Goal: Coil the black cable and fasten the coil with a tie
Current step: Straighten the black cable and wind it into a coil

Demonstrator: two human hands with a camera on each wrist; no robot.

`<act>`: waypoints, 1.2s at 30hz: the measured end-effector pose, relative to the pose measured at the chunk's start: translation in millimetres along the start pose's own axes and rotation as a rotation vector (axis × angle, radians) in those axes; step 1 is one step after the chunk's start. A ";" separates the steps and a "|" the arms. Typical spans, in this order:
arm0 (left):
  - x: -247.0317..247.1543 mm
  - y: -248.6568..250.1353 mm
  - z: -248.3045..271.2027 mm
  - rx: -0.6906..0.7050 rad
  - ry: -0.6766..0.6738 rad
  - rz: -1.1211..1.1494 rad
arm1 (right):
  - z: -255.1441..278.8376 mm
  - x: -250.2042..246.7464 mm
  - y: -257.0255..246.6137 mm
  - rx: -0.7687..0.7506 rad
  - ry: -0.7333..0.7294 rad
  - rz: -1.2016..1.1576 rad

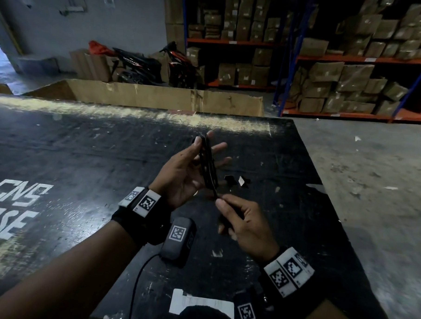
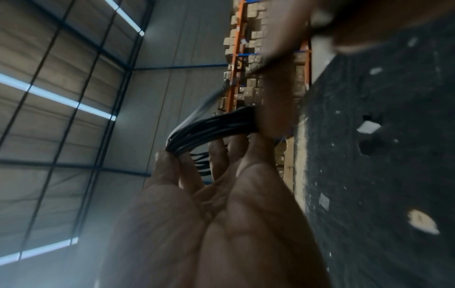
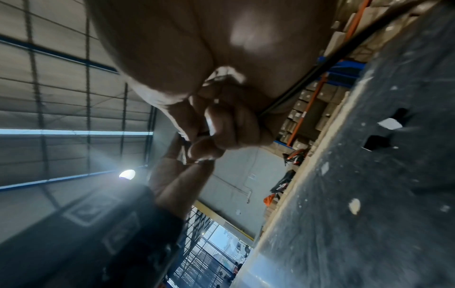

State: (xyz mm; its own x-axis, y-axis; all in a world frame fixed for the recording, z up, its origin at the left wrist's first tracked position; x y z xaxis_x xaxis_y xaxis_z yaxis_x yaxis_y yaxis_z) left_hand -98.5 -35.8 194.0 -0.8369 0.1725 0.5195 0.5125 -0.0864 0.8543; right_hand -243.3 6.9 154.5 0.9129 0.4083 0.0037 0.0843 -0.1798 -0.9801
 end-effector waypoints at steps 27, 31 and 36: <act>-6.8 -45.6 55.0 -0.237 -0.033 -0.360 | -64.0 -35.2 -108.0 -0.171 -0.181 0.905; -16.7 -38.0 46.1 -0.143 0.069 -0.320 | -41.9 -16.8 -103.1 -0.248 -0.131 0.856; -19.3 -16.8 29.8 -0.027 0.140 -0.131 | -9.7 -4.2 -65.1 -0.231 -0.009 0.508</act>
State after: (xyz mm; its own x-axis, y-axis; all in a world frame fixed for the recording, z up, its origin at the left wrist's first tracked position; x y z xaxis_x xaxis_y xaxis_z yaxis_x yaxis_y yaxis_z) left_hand -85.2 -8.5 169.1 -0.9157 0.0463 0.3992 0.3935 -0.0984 0.9140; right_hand -248.8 8.2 220.2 0.8582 0.2269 -0.4604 -0.2789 -0.5469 -0.7894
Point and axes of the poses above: each hand's wrist, its own z-axis away from the middle knuckle, its own x-axis out of the palm, y = z × x, the point moved 6 cm from there along -z, towards the middle knuckle, and after that the axes turned 2 degrees about -z, right-handed, at the moved point
